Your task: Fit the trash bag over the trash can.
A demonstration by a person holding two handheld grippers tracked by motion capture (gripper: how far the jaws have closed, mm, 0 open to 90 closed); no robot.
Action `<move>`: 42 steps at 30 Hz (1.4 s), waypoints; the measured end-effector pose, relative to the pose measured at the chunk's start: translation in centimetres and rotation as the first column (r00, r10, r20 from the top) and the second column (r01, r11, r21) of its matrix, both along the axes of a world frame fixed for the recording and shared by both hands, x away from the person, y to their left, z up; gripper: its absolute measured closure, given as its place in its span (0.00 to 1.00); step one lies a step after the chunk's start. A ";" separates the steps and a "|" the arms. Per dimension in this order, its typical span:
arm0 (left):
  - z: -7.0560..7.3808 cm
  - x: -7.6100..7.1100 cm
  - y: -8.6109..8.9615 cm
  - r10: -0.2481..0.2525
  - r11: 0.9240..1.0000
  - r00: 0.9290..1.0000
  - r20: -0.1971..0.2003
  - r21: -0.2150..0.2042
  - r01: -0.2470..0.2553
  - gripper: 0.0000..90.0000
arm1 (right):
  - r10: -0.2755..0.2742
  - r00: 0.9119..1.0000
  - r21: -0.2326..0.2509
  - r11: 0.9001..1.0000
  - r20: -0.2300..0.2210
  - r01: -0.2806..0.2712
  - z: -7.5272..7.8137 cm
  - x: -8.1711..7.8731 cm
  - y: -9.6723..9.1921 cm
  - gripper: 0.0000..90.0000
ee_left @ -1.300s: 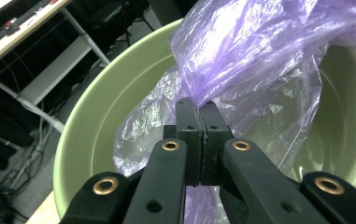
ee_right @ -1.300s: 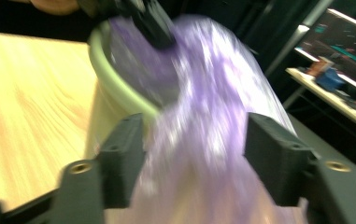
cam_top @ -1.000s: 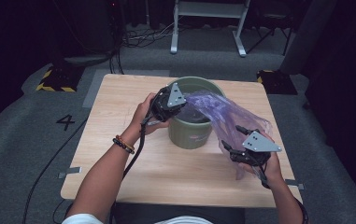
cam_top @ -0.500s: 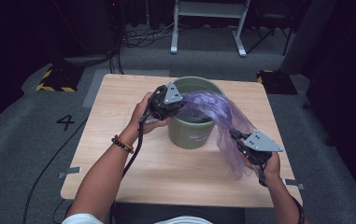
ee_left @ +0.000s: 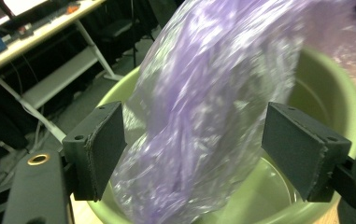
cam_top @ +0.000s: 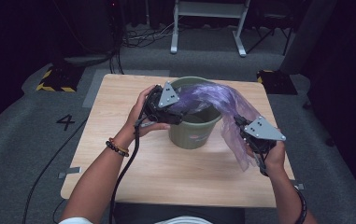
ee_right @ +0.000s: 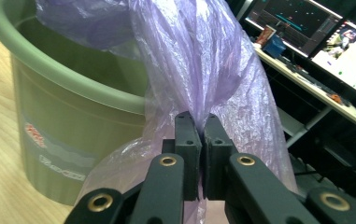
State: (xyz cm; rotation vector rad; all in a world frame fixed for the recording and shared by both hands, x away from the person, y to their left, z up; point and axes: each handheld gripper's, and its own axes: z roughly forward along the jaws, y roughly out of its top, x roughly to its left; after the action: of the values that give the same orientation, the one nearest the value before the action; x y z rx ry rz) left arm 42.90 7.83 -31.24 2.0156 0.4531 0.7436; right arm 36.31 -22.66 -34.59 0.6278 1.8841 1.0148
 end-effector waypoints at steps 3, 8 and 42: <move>0.3 -0.3 -0.3 -0.019 1.000 1.000 0.009 -0.001 0.019 0.24 | 0.000 1.000 -0.002 1.000 0.001 0.000 0.0 0.0 0.0 0.97; 0.8 -0.5 -2.2 -0.046 0.999 0.999 0.025 0.030 0.045 0.30 | -0.006 1.000 -0.003 1.000 0.020 0.006 0.2 -0.6 -0.6 0.97; -0.4 -0.7 -4.1 -0.074 0.995 0.997 0.024 0.069 0.072 0.45 | 0.133 0.991 -0.107 0.985 0.000 -0.132 1.6 1.1 5.4 0.92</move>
State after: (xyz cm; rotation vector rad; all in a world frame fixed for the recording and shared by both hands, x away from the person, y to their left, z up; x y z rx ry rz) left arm 42.20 3.69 -31.61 2.0720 0.3408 0.7492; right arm 37.38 -17.23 -33.00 0.4401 1.9803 0.9911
